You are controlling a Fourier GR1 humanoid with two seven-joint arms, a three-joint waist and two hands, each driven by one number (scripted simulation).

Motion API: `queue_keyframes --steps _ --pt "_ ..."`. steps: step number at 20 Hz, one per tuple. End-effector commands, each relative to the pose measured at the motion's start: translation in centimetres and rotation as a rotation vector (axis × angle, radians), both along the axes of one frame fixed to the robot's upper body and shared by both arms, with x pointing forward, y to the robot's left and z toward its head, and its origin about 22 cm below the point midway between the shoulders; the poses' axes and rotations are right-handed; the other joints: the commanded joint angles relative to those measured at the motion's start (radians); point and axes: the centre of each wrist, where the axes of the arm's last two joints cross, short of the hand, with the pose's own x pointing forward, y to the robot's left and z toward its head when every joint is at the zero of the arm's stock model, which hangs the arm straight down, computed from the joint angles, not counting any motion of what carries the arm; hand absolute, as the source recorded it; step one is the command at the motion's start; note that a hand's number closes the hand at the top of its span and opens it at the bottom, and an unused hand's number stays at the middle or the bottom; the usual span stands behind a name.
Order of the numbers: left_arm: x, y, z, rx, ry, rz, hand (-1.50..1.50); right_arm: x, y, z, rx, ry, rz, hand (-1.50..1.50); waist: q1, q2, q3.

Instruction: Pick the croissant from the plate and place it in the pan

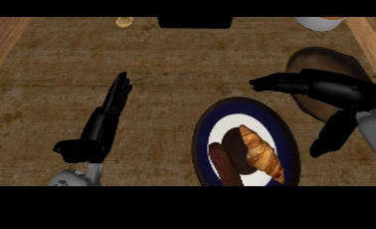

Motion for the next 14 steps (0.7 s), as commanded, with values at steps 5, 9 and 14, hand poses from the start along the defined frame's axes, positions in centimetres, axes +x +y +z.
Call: queue_keyframes --steps 5,9,14 --pt "0.3 0.4 0.6 0.005 0.016 -0.005 0.0 -2.7 5.8 -1.0 -0.381 -0.097 0.197 -1.5 -0.006 -0.004 0.0" --pt "0.3 -0.9 -0.5 0.006 0.002 -0.003 0.0 -4.4 6.4 -5.9 -0.471 -0.166 0.228 -1.5 -0.01 0.001 0.001" --pt "0.9 0.6 0.9 0.004 0.014 0.009 0.0 -4.8 6.9 -6.1 -0.528 -0.177 0.192 -1.5 -0.012 -0.001 0.0"
